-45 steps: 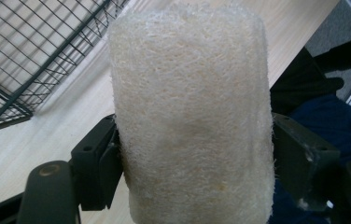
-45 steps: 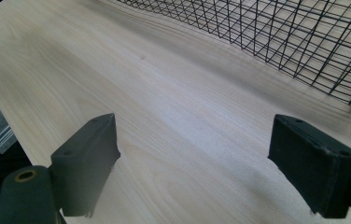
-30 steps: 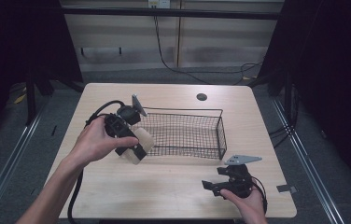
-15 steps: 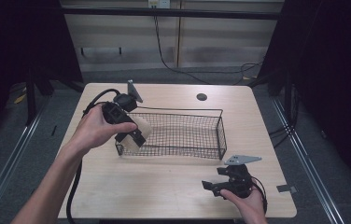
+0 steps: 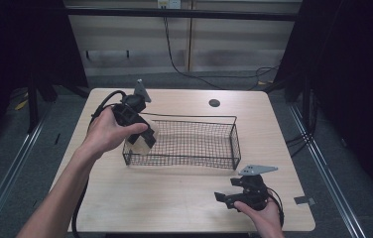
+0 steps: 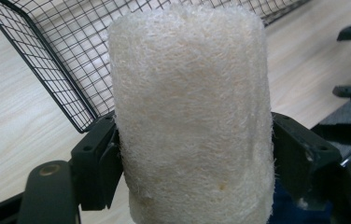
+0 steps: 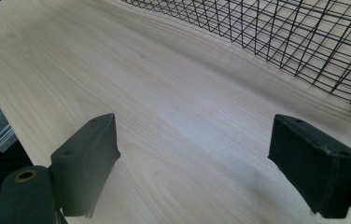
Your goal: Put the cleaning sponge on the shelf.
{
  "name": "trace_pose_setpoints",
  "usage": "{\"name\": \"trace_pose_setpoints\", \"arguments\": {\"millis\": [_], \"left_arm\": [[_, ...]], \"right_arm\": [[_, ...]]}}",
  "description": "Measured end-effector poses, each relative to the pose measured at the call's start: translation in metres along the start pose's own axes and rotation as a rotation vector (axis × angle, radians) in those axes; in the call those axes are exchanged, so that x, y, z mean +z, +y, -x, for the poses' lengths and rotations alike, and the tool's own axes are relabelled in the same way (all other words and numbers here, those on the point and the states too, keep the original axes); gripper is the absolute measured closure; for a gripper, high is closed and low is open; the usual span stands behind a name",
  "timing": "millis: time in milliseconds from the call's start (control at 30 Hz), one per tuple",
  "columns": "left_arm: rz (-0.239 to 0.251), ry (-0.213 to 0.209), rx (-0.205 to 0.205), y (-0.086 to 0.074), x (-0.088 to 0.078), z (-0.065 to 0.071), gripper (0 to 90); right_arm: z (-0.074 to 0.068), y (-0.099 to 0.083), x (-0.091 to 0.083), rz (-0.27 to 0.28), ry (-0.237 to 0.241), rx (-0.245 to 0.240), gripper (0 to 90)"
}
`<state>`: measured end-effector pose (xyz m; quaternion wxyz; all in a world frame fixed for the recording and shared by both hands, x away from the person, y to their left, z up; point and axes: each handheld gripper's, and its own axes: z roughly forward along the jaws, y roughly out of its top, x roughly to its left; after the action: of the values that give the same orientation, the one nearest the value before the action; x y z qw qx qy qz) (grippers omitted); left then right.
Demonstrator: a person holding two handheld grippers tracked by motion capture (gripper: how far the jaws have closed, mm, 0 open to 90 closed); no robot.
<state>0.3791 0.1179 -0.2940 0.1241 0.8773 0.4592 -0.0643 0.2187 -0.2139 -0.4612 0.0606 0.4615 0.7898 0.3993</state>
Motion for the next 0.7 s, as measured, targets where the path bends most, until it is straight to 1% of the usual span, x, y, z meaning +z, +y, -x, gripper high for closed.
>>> {"name": "trace_pose_setpoints", "arguments": {"millis": [33, 67, 100, 133, 167, 267, 300, 333, 367, 400, 467, 500, 533, 567, 600, 633, 667, 700], "left_arm": [[0.004, 0.004, -0.026, 0.002, 0.001, -0.001, 25.1], [0.007, 0.008, -0.040, 0.003, 0.001, -0.002, 25.1], [0.007, 0.008, -0.040, 0.003, 0.001, -0.002, 25.1], [0.007, 0.012, -0.057, 0.004, 0.001, -0.003, 25.1], [0.003, 0.017, -0.088, 0.006, 0.002, -0.005, 25.0], [0.005, 0.045, -0.124, 0.009, 0.004, -0.006, 25.0], [0.006, 0.047, -0.134, 0.010, 0.005, -0.006, 25.0], [0.006, 0.047, -0.134, 0.010, 0.005, -0.006, 24.9], [0.009, 0.047, -0.155, 0.012, 0.007, -0.007, 24.9], [0.009, 0.047, -0.155, 0.012, 0.007, -0.007, 24.9], [0.002, 0.053, -0.179, 0.014, 0.010, -0.008, 24.8], [-0.003, 0.064, -0.181, 0.015, 0.011, -0.009, 24.8], [-0.003, 0.064, -0.195, 0.016, 0.012, -0.010, 24.8], [0.003, 0.073, -0.207, 0.017, 0.014, -0.012, 24.7], [0.003, 0.073, -0.207, 0.017, 0.014, -0.012, 24.6], [0.004, 0.052, -0.212, 0.018, 0.017, -0.013, 24.5], [0.004, 0.052, -0.212, 0.018, 0.017, -0.013, 24.5], [0.000, 0.065, -0.214, 0.018, 0.019, -0.014, 24.6]], "right_arm": [[0.000, 0.000, 0.000, 0.000, 0.001, 0.004, 15.3], [0.000, 0.000, 0.000, 0.000, 0.001, 0.004, 15.3], [0.000, 0.000, 0.000, 0.000, 0.001, 0.002, 15.3], [0.000, 0.000, 0.000, 0.000, 0.001, 0.002, 15.3], [0.000, 0.000, 0.000, 0.000, 0.002, 0.002, 15.3], [0.000, 0.000, 0.000, -0.001, 0.002, 0.000, 15.3], [0.000, 0.000, 0.000, 0.000, 0.002, 0.000, 15.3], [0.000, 0.000, 0.000, 0.000, 0.002, 0.002, 15.2], [0.000, 0.000, 0.000, -0.001, 0.002, 0.003, 15.0], [0.000, 0.000, 0.000, -0.001, 0.002, 0.003, 15.0], [0.000, 0.000, 0.000, -0.001, 0.003, 0.003, 14.9], [0.000, 0.000, 0.000, -0.002, 0.002, 0.003, 14.9], [0.000, 0.000, 0.000, -0.002, 0.002, 0.003, 14.9], [0.000, 0.000, 0.000, -0.001, 0.003, 0.002, 14.9], [0.000, 0.000, 0.000, -0.001, 0.002, 0.001, 14.9], [0.000, 0.000, 0.000, -0.002, 0.002, 0.000, 14.9], [0.000, 0.000, 0.000, -0.001, 0.003, 0.001, 14.9], [0.000, 0.000, 0.000, -0.001, 0.004, 0.000, 14.9]]}}
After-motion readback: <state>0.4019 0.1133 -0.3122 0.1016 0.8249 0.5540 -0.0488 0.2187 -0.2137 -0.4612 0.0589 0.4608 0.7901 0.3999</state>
